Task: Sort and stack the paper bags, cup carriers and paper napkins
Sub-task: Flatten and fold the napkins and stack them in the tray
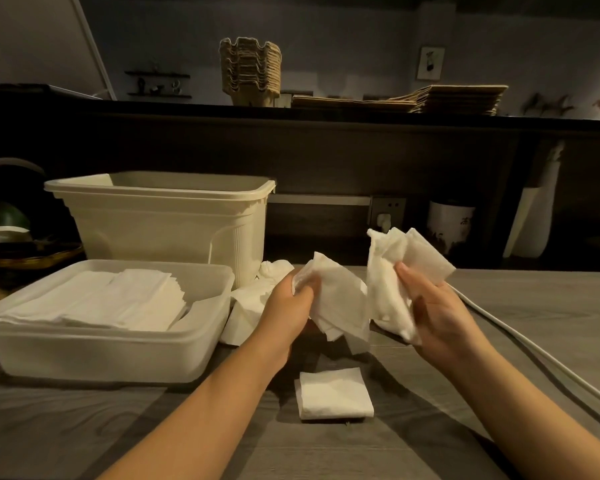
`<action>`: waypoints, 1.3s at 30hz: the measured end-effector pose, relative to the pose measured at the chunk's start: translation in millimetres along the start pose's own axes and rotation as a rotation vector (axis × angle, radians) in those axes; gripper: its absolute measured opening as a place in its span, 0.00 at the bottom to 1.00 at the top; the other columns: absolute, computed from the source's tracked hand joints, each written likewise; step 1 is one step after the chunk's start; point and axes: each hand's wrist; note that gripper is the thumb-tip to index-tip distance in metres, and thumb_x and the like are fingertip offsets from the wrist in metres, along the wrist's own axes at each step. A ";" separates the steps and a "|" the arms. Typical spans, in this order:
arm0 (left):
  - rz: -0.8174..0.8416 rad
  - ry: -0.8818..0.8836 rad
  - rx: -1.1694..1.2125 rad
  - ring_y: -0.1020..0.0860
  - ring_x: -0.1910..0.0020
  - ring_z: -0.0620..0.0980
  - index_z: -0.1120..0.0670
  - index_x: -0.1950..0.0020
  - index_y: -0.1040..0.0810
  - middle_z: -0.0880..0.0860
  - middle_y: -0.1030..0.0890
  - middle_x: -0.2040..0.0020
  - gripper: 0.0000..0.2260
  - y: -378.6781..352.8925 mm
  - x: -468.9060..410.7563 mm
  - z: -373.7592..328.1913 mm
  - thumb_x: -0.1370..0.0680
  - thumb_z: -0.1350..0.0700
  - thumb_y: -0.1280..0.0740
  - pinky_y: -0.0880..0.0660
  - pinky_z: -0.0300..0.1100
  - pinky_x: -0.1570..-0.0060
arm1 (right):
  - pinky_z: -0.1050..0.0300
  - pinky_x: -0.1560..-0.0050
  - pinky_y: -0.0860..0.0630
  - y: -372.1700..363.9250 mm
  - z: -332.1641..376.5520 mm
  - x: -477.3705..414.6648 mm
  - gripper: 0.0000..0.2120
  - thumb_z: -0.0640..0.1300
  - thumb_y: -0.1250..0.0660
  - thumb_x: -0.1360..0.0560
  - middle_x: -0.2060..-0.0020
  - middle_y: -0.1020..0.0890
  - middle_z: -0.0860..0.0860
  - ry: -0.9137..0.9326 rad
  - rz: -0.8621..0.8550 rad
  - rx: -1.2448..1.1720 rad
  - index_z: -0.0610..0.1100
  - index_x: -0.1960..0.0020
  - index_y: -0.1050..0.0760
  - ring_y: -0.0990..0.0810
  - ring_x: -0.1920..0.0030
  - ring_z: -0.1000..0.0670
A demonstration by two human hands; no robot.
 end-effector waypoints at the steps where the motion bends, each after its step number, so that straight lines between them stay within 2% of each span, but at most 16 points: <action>1: -0.008 0.010 0.004 0.30 0.35 0.53 0.47 0.28 0.36 0.50 0.29 0.34 0.18 -0.8 -0.8 0.4 0.19 0.51 0.42 0.31 0.54 0.34 | 0.54 0.64 0.19 0.7 0.8 -0.2 0.23 0.43 0.31 0.37 0.54 0.19 0.47 0.009 0.002 -0.018 0.43 0.42 0.26 0.17 0.58 0.50; 3: -0.032 0.041 0.026 0.29 0.37 0.54 0.49 0.30 0.33 0.52 0.27 0.37 0.17 -1.6 -1.4 -0.4 0.19 0.52 0.40 0.30 0.54 0.35 | 0.55 0.62 0.19 1.9 3.7 -0.1 0.18 0.41 0.28 0.39 0.55 0.18 0.48 0.015 0.006 -0.067 0.44 0.49 0.22 0.17 0.56 0.50; 4: -0.042 0.060 0.050 0.27 0.40 0.54 0.52 0.33 0.31 0.54 0.26 0.40 0.15 -2.5 -2.1 -2.6 0.19 0.53 0.40 0.29 0.53 0.37 | 0.52 0.61 0.18 2.5 5.3 0.1 0.20 0.42 0.23 0.42 0.55 0.17 0.47 0.005 0.032 -0.093 0.44 0.51 0.20 0.17 0.54 0.48; 7: -0.067 0.143 0.140 0.26 0.45 0.55 0.54 0.37 0.31 0.58 0.26 0.42 0.13 -3.2 -4.6 -13.4 0.20 0.52 0.38 0.26 0.51 0.43 | 0.45 0.65 0.20 4.5 8.7 1.3 0.39 0.46 0.15 0.60 0.57 0.16 0.47 -0.028 0.100 -0.153 0.45 0.49 0.20 0.16 0.56 0.46; 11: -0.091 0.082 0.287 0.25 0.44 0.53 0.47 0.35 0.32 0.52 0.26 0.42 0.14 6.1 -3.7 -10.7 0.21 0.52 0.37 0.23 0.50 0.47 | 0.50 0.67 0.20 8.6 12.4 -1.1 0.45 0.46 0.15 0.63 0.59 0.16 0.49 0.026 0.078 -0.220 0.45 0.47 0.23 0.15 0.59 0.49; 13: -0.111 0.061 0.323 0.25 0.45 0.52 0.45 0.38 0.33 0.51 0.26 0.43 0.13 10.5 -2.1 -9.3 0.21 0.53 0.37 0.23 0.48 0.49 | 0.50 0.66 0.20 9.7 12.2 -0.1 0.41 0.48 0.15 0.56 0.59 0.16 0.48 -0.007 0.102 -0.174 0.45 0.45 0.24 0.16 0.60 0.49; 16: -0.108 0.042 0.303 0.25 0.46 0.51 0.47 0.33 0.32 0.52 0.25 0.42 0.17 10.6 -2.0 -8.6 0.21 0.52 0.36 0.23 0.48 0.49 | 0.54 0.62 0.20 6.7 10.0 7.0 0.18 0.48 0.30 0.35 0.58 0.17 0.50 0.026 0.165 0.139 0.47 0.46 0.24 0.16 0.59 0.51; 17: -0.098 0.032 0.281 0.25 0.44 0.52 0.48 0.32 0.32 0.53 0.25 0.40 0.18 10.2 -1.8 -8.4 0.21 0.51 0.37 0.23 0.49 0.47 | 0.57 0.61 0.21 4.4 7.8 9.1 0.16 0.48 0.33 0.34 0.58 0.17 0.51 0.044 0.167 0.264 0.48 0.47 0.24 0.17 0.59 0.52; 20: -0.074 0.009 0.228 0.25 0.42 0.52 0.48 0.31 0.32 0.53 0.25 0.38 0.19 10.0 0.0 -7.4 0.21 0.50 0.38 0.25 0.49 0.43 | 0.61 0.60 0.24 0.4 -1.8 9.9 0.14 0.48 0.32 0.33 0.55 0.20 0.51 0.058 0.142 0.569 0.49 0.48 0.27 0.19 0.56 0.52; 22: -0.061 -0.020 0.205 0.26 0.43 0.50 0.48 0.31 0.32 0.51 0.25 0.39 0.17 9.9 0.1 -7.9 0.21 0.50 0.38 0.26 0.45 0.45 | 0.62 0.58 0.25 -1.2 -6.3 8.7 0.09 0.44 0.32 0.28 0.52 0.23 0.55 0.132 0.146 0.825 0.54 0.50 0.29 0.22 0.53 0.55; 24: -0.051 -0.057 0.146 0.27 0.44 0.47 0.47 0.31 0.33 0.49 0.25 0.39 0.18 9.2 0.1 -7.6 0.20 0.49 0.39 0.28 0.41 0.49 | 0.64 0.54 0.25 -2.0 -8.6 8.0 0.12 0.43 0.32 0.26 0.47 0.30 0.62 0.222 0.218 0.995 0.59 0.51 0.31 0.26 0.48 0.57; 26: -0.036 -0.077 0.075 0.28 0.43 0.46 0.47 0.29 0.35 0.48 0.27 0.38 0.20 7.9 0.0 -6.0 0.21 0.48 0.39 0.29 0.38 0.51 | 0.64 0.52 0.26 -1.9 -9.6 8.0 0.16 0.43 0.32 0.27 0.45 0.34 0.68 0.280 0.281 1.044 0.63 0.51 0.32 0.29 0.46 0.60; 28: -0.010 -0.098 0.018 0.29 0.40 0.47 0.46 0.29 0.35 0.49 0.28 0.36 0.20 6.3 -0.5 -3.9 0.21 0.47 0.39 0.29 0.39 0.48 | 0.63 0.50 0.26 -1.6 -10.9 7.1 0.15 0.44 0.32 0.26 0.46 0.32 0.69 0.300 0.317 1.109 0.64 0.53 0.31 0.29 0.46 0.60; 31: 0.001 -0.132 -0.033 0.29 0.43 0.44 0.43 0.35 0.33 0.46 0.28 0.40 0.14 5.0 1.0 -5.0 0.20 0.48 0.40 0.29 0.37 0.50 | 0.64 0.49 0.26 -1.7 -11.5 5.3 0.12 0.43 0.32 0.26 0.48 0.29 0.67 0.375 0.302 1.180 0.61 0.57 0.29 0.27 0.49 0.61; 35: -0.046 -0.145 -0.062 0.30 0.43 0.44 0.44 0.32 0.33 0.45 0.29 0.40 0.16 4.9 -0.6 -3.5 0.21 0.48 0.39 0.30 0.40 0.47 | 0.66 0.53 0.26 -1.6 -10.7 4.5 0.12 0.42 0.32 0.26 0.50 0.28 0.63 0.402 0.282 1.133 0.59 0.58 0.29 0.25 0.51 0.58; 39: -0.152 -0.225 0.046 0.30 0.50 0.41 0.43 0.45 0.31 0.44 0.28 0.49 0.06 7.9 0.0 -7.8 0.20 0.52 0.39 0.33 0.40 0.49 | 0.70 0.60 0.27 -1.8 -12.0 4.0 0.11 0.43 0.33 0.26 0.54 0.28 0.65 0.303 0.276 1.180 0.58 0.58 0.30 0.25 0.55 0.59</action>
Point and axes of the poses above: each hand's wrist, its own x-axis away from the middle knuckle, its own y-axis out of the back of the hand, z = x × y
